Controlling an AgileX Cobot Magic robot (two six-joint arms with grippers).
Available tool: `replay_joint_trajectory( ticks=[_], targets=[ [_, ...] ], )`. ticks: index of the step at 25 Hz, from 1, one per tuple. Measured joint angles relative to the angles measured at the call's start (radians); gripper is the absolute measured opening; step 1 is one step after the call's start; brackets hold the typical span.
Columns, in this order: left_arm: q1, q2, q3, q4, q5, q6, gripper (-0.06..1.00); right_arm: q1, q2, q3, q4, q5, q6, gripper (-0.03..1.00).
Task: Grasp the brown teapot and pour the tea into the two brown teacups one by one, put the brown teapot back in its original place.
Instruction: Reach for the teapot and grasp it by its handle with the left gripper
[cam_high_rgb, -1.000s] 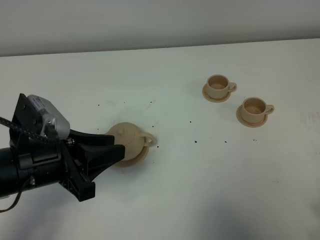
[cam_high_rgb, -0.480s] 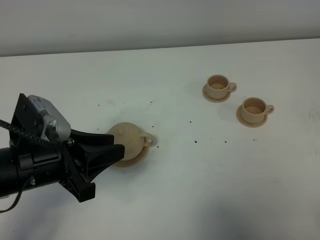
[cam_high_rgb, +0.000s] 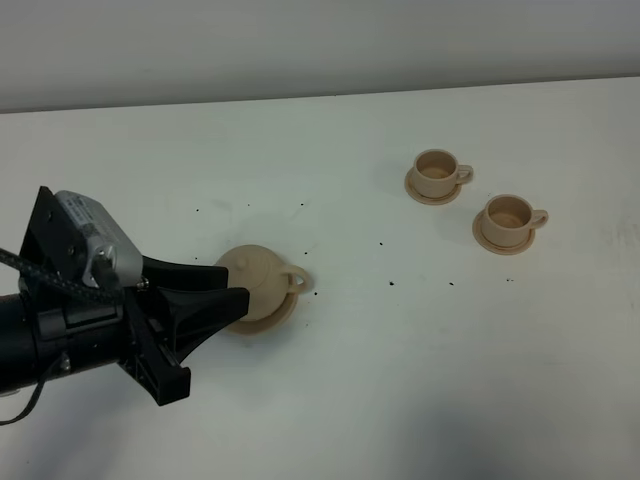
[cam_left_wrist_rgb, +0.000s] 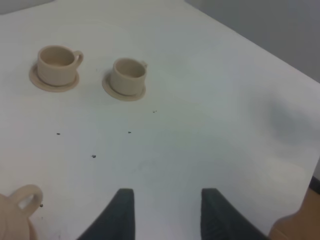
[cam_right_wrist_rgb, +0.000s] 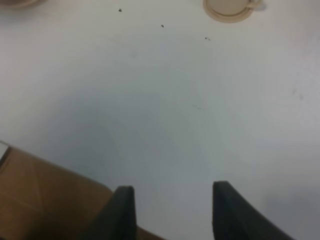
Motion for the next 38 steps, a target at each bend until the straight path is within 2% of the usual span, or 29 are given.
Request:
replay_joint_trajectory(
  ticks=[4, 11, 14, 19, 24, 28, 33, 35, 38],
  targets=[
    [0.000, 0.019, -0.019, -0.021, -0.015, 0.003, 0.37, -0.069, 0.000, 0.000, 0.005, 0.000, 0.000, 0.39],
    [0.000, 0.129, -0.099, -0.027, -0.021, -0.015, 0.37, -0.356, 0.000, 0.000, 0.027, 0.000, 0.000, 0.39],
    [0.000, 0.189, -0.148, -0.028, -0.021, -0.019, 0.37, -0.438, -0.006, 0.000, 0.027, 0.000, 0.000, 0.39],
    [0.000, 0.295, -0.239, -0.028, -0.015, -0.035, 0.37, -0.506, -0.097, 0.000, 0.028, 0.000, 0.000, 0.39],
    [-0.004, 0.396, -0.345, -0.028, 0.068, -0.038, 0.37, -0.511, -0.211, 0.001, 0.048, 0.000, 0.000, 0.39],
    [-0.038, 0.452, -0.416, -0.021, 0.079, -0.041, 0.37, -0.511, -0.222, 0.001, 0.072, 0.000, 0.000, 0.39],
    [-0.116, 0.492, -0.500, 0.088, 0.046, -0.128, 0.37, -0.511, -0.222, 0.001, 0.080, -0.001, 0.000, 0.39],
    [-0.147, 0.500, -0.541, 0.167, 0.012, -0.193, 0.37, -0.503, -0.222, 0.001, 0.086, -0.002, 0.000, 0.39],
    [-0.175, 0.510, -0.606, 0.331, -0.017, -0.337, 0.37, -0.472, -0.222, 0.001, 0.094, -0.003, 0.000, 0.39]
  ],
)
